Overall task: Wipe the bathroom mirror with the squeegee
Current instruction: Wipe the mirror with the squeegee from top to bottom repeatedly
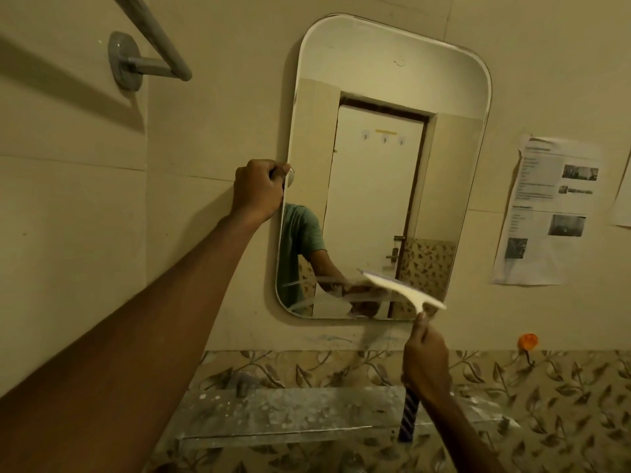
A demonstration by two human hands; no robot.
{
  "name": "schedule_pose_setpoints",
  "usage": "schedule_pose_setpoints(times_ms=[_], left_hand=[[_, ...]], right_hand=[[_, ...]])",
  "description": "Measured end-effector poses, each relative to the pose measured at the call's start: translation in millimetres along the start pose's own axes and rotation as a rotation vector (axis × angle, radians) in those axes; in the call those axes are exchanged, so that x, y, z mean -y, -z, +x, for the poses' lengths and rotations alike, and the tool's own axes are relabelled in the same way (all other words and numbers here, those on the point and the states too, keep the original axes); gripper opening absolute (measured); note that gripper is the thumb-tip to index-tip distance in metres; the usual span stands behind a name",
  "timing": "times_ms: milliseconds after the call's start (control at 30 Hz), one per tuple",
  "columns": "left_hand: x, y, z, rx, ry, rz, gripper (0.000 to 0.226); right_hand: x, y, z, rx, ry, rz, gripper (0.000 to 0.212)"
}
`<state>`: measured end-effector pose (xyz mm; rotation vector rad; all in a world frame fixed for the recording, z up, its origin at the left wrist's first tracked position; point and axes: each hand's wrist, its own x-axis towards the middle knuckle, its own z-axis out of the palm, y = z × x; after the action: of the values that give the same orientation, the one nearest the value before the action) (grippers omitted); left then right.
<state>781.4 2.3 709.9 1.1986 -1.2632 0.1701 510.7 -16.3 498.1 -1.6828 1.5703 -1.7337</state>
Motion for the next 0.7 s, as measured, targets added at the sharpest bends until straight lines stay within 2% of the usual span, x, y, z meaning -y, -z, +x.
schedule_pose_setpoints(times_ms=[100, 167, 333, 433, 533, 633, 700], left_hand=[[-1.9, 2.6, -1.2, 0.018, 0.011, -0.018, 0.032], [-2.5, 3.9, -1.9, 0.025, 0.015, -0.025, 0.032], [-2.9, 3.2, -3.3, 0.022, 0.001, -0.018, 0.032], [-0.1, 1.6, -2.2, 0.009, -0.011, -0.005, 0.032], [0.2, 2.8, -1.6, 0.015, -0.014, -0.015, 0.032], [-0.2, 5.1, -0.4, 0.04, -0.001, -0.032, 0.031], [0.2, 5.8, -0.9, 0.055, 0.004, -0.042, 0.031]], right_hand=[[-5.3, 3.7, -11.7, 0.05, 0.002, -0.047, 0.052], [0.5, 15.2, 1.8, 0.054, -0.016, 0.013, 0.054], [20.9, 32.4, 49.0, -0.106, -0.13, 0.151, 0.048], [12.6, 2.0, 22.1, -0.129, -0.189, 0.199, 0.052], [2.7, -19.4, -12.8, -0.101, -0.172, 0.169, 0.057], [3.6, -5.1, -9.8, -0.063, -0.176, 0.178, 0.058], [12.4, 13.7, 8.6, -0.103, -0.181, 0.228, 0.055]])
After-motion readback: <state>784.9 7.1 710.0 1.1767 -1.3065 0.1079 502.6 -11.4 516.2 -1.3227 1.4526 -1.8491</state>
